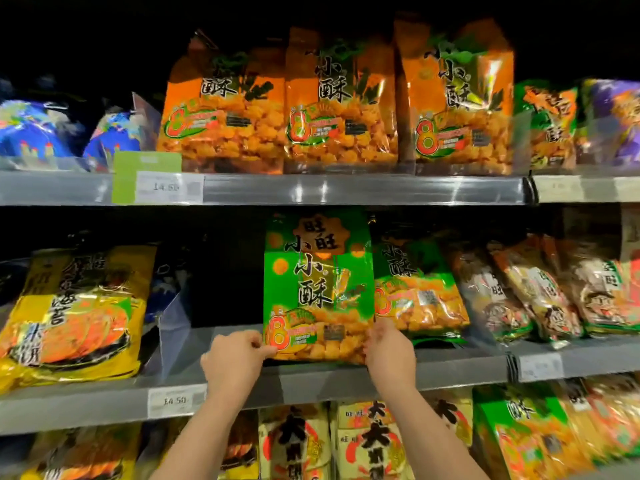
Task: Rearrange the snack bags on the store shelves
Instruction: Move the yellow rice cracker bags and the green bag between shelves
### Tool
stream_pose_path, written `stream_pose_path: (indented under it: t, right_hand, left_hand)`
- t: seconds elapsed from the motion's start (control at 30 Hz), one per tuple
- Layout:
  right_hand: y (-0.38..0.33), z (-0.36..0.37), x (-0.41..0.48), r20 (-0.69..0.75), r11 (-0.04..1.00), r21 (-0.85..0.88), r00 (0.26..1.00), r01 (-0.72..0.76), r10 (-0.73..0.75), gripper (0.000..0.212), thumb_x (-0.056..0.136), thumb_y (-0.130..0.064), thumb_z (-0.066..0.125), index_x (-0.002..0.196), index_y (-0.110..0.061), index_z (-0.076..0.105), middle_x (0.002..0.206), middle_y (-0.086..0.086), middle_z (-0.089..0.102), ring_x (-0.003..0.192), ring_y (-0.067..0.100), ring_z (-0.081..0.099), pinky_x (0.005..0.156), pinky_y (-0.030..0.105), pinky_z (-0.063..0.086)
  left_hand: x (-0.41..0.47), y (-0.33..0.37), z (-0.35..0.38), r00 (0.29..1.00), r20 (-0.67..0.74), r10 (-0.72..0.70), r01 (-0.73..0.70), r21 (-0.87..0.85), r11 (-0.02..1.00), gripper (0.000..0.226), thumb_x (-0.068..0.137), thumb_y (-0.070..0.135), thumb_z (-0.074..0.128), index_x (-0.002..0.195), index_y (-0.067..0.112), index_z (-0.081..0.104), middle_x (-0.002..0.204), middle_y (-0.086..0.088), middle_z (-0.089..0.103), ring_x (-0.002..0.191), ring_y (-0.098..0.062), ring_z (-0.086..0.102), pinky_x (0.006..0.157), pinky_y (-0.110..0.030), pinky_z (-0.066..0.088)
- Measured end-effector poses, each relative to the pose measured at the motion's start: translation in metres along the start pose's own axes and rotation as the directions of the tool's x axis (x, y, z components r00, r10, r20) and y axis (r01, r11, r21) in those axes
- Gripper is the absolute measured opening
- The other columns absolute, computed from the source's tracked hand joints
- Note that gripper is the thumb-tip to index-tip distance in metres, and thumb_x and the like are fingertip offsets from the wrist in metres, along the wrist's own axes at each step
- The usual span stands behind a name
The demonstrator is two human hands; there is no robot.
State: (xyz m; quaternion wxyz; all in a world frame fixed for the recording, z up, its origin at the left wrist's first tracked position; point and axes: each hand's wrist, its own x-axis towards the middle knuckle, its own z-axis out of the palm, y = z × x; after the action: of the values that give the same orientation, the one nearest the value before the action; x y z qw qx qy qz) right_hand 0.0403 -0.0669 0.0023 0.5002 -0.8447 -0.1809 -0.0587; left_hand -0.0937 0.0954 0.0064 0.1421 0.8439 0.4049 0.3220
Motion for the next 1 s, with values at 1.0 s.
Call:
stream_pose_path:
  t: [1.0]
  right_hand:
    - [0.009,0.000,-0.027,-0.151,0.956,-0.266,0.974,0.123,-0.168,0.024,0.091,-0.038,0.052,0.109,-0.023,0.050,0.098,-0.003,0.066,0.097,0.021,0.057,0.085,0.038,0.038]
  left_hand:
    - [-0.020,-0.011,-0.006,0.990,0.074,0.117,-0.107,-0.130,0.986,0.022,0.089,0.044,0.049,0.093,0.026,0.060,0.096,0.004,0.066,0.094,-0.018,0.060,0.080,-0.036,0.049]
